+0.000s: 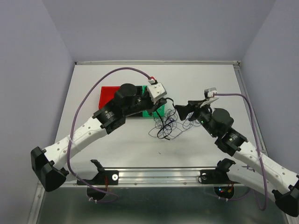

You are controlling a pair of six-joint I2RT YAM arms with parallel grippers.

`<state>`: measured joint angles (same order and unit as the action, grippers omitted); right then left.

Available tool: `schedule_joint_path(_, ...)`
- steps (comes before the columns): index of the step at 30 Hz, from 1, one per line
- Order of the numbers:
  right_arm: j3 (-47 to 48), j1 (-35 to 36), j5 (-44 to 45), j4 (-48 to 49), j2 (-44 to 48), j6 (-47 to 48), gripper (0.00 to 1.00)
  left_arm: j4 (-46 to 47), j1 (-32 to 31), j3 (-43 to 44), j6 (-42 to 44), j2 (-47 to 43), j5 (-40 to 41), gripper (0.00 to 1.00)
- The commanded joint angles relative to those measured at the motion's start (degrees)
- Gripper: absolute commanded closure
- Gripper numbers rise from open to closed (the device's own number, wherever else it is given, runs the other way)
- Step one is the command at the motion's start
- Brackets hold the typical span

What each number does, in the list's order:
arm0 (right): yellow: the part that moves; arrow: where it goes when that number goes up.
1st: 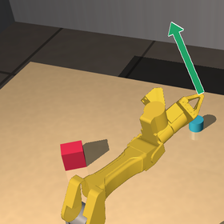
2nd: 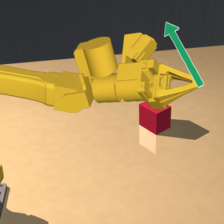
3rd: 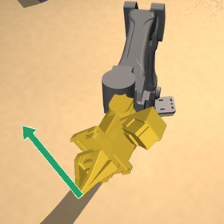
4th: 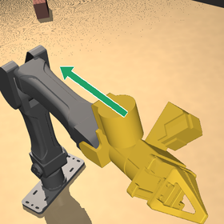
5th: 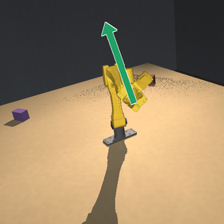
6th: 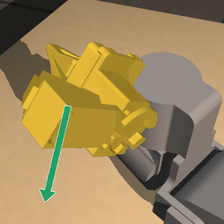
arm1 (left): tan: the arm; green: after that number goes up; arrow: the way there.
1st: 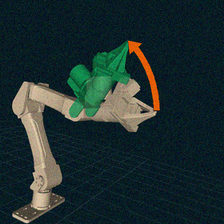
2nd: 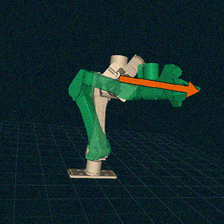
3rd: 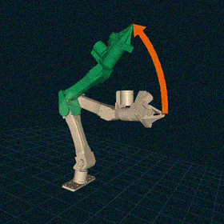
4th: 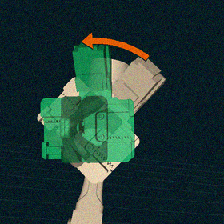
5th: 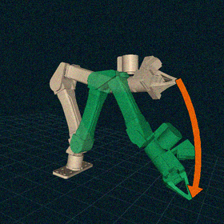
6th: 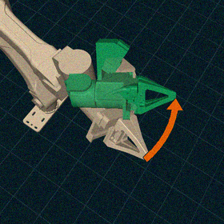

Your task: Untangle the cables

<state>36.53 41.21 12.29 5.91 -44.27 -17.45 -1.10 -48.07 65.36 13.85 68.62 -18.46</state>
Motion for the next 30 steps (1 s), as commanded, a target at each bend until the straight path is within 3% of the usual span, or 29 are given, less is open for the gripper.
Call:
schedule_joint_path(1, -1.2, -0.3, -18.2, 7.6, -1.8, 3.2, 0.20, -0.4, -0.4, 2.5, -2.2, -3.5, -0.8, 1.00)
schedule_joint_path(11, 5.1, -0.3, -40.2, 16.1, -22.4, 8.7, 0.27, -1.7, -0.4, 8.5, -2.8, -3.9, 3.7, 1.00)
schedule_joint_path(21, 8.5, -0.3, -50.8, 18.2, -31.7, 13.7, 0.29, -0.9, -0.4, 15.8, -4.4, -6.6, 17.2, 1.00)
schedule_joint_path(22, 8.6, -0.3, -51.7, 18.3, -32.2, 13.9, 0.31, -0.9, -0.4, 16.6, -4.4, -7.3, 19.8, 1.00)
schedule_joint_path(26, 10.0, -0.3, -51.3, 16.3, -34.1, 14.2, 0.64, -0.7, -0.4, 22.9, -3.5, -8.6, 25.9, 1.00)
schedule_joint_path(28, 10.4, -0.3, -51.5, 15.5, -34.6, 14.8, 0.65, -0.6, -0.4, 26.5, -2.4, -9.3, 30.4, 1.00)
schedule_joint_path(30, 10.3, -0.2, -51.7, 15.4, -34.3, 15.0, 0.77, -0.4, -0.4, 28.7, -1.6, -10.1, 34.7, 1.00)
